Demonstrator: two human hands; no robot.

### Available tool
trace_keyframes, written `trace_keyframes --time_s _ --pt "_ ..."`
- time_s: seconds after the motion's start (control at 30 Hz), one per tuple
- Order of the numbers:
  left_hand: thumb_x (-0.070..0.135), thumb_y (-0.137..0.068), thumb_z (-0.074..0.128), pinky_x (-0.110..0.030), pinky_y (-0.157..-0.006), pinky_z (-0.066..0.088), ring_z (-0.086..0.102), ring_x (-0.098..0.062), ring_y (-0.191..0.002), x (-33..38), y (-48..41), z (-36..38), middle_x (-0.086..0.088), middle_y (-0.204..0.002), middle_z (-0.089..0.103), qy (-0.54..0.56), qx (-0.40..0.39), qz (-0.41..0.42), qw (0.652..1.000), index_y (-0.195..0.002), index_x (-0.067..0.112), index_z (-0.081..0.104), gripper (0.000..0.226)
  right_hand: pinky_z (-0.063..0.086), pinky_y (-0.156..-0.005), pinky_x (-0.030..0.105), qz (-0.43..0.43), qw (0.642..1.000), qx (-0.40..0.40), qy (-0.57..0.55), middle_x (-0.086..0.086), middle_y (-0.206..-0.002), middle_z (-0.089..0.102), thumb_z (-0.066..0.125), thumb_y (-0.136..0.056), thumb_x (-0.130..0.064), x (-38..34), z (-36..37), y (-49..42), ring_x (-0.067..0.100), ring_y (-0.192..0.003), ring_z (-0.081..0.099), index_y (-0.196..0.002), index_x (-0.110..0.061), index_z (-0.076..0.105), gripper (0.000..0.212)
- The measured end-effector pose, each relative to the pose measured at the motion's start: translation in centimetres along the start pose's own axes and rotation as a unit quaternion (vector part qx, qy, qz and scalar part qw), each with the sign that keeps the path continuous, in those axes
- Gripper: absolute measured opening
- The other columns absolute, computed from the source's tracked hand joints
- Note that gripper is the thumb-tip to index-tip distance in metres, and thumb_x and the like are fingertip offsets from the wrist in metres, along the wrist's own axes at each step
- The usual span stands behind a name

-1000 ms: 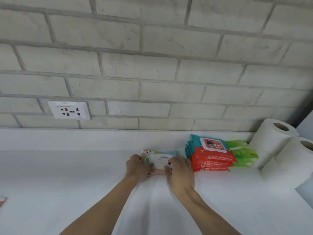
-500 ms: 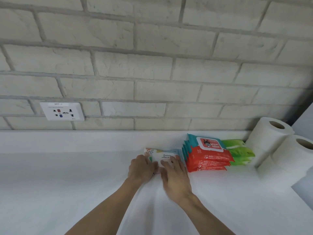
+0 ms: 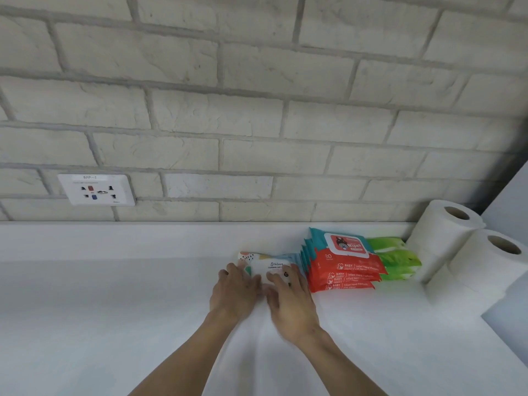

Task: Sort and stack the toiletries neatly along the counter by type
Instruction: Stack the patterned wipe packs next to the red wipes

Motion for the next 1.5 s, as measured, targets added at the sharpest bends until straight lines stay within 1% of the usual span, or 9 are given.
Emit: trace_keyframes --time_s 0.23,0.37,0.47,0.63,0.77,0.8,0.93,1.13,1.5 --pt "0.037 -0.097 0.038 -0.037 -0.086 0.047 0.044 -0.024 -0.098 -0.7 0.8 -0.2 -0.005 -0.112 0.045 0.005 0.019 0.045 0.999 -0.118 0.013 0.042 0.032 0.011 -0.122 0.039 -0.001 0.999 -0.036 0.026 0.004 -0.157 0.02 0.042 -0.099 -0.039 -0.4 -0.2 0.0 0.027 -0.149 0.001 -0.142 -0.029 0.039 0.044" --pt "0.048 -0.095 0.045 -0.026 -0.083 0.04 0.048 -0.015 -0.096 -1.7 2.1 -1.3 0.002 -0.117 0.038 0.115 0.022 0.035 0.993 -0.125 0.013 0.041 0.046 0.006 -0.122 0.041 -0.001 0.998 -0.059 0.035 0.006 -0.159 0.016 0.04 -0.098 -0.04 -0.7 -0.8 0.0 0.029 -0.149 -0.002 -0.145 -0.03 0.034 0.049" --pt "0.041 -0.093 0.05 -0.022 -0.082 0.039 0.053 -0.013 -0.097 -2.6 3.0 -2.0 0.005 -0.116 0.039 0.126 0.016 0.072 0.989 -0.123 0.019 0.043 0.038 0.007 -0.122 0.045 -0.003 0.997 -0.064 0.042 0.007 -0.158 0.02 0.04 -0.097 -0.041 -1.3 -0.8 0.1 0.033 -0.149 -0.001 -0.144 -0.031 0.037 0.048" --pt "0.03 -0.092 0.056 -0.013 -0.071 0.04 0.057 -0.007 -0.084 -3.8 4.9 -3.8 0.008 -0.113 0.043 0.107 0.031 0.14 0.984 -0.117 0.026 0.048 0.027 0.026 -0.115 0.045 -0.017 0.999 -0.04 0.016 0.007 -0.146 0.04 0.042 -0.095 -0.039 -3.6 -1.2 1.2 0.033 -0.14 0.028 -0.131 -0.033 0.05 0.038" --pt "0.028 -0.089 0.057 -0.026 -0.079 0.05 0.055 -0.012 -0.095 -5.5 6.4 -5.7 0.01 -0.114 0.042 0.072 0.063 0.161 0.982 -0.116 0.028 0.049 0.028 0.041 -0.098 0.036 -0.03 0.999 -0.029 -0.034 -0.002 -0.108 0.057 0.03 -0.083 -0.045 -6.0 -1.3 3.1 0.025 -0.111 0.053 -0.11 -0.026 0.06 0.046" --pt "0.029 -0.089 0.057 -0.03 -0.083 0.051 0.054 -0.013 -0.1 -6.0 6.9 -6.2 0.01 -0.115 0.043 0.061 0.07 0.167 0.982 -0.117 0.028 0.05 0.029 0.041 -0.097 0.035 -0.035 0.998 -0.028 -0.053 -0.003 -0.107 0.058 0.03 -0.081 -0.046 -6.7 -1.3 3.6 0.023 -0.108 0.054 -0.109 -0.025 0.061 0.047" --pt "0.033 -0.089 0.055 -0.033 -0.092 0.046 0.049 -0.017 -0.11 -8.3 8.8 -8.4 0.008 -0.122 0.047 0.009 0.092 0.199 0.976 -0.124 0.026 0.051 0.036 0.036 -0.107 0.03 -0.052 0.989 -0.034 -0.131 -0.002 -0.137 0.048 0.05 -0.092 -0.036 -9.5 -1.4 6.0 0.019 -0.129 0.041 -0.123 -0.023 0.058 0.034" --pt "0.056 -0.08 0.031 -0.033 -0.094 0.043 0.05 -0.021 -0.112 -12.9 11.8 -11.8 0.01 -0.127 0.05 -0.1 0.106 0.226 0.963 -0.127 0.028 0.047 0.057 0.027 -0.108 0.018 -0.071 0.981 -0.074 -0.164 -0.01 -0.141 0.04 0.049 -0.096 -0.039 -14.5 -0.8 9.3 0.009 -0.135 0.029 -0.133 -0.032 0.05 0.037" --pt "0.039 -0.088 0.059 -0.035 -0.101 0.038 0.045 -0.025 -0.119 -22.9 15.6 -21.9 0.005 -0.131 0.051 -0.116 0.155 0.143 0.971 -0.129 0.026 0.05 0.043 0.027 -0.105 0.016 -0.126 0.959 -0.157 -0.201 -0.014 -0.14 0.043 0.047 -0.096 -0.042 -25.5 4.1 13.6 0.007 -0.132 0.036 -0.135 -0.033 0.048 0.04"
Point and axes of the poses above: each hand's wrist, its own y-axis away from the middle knuckle, its own z-axis out of the palm, x = y × z, the point moved 1 cm from there along -y, towards the middle knuckle
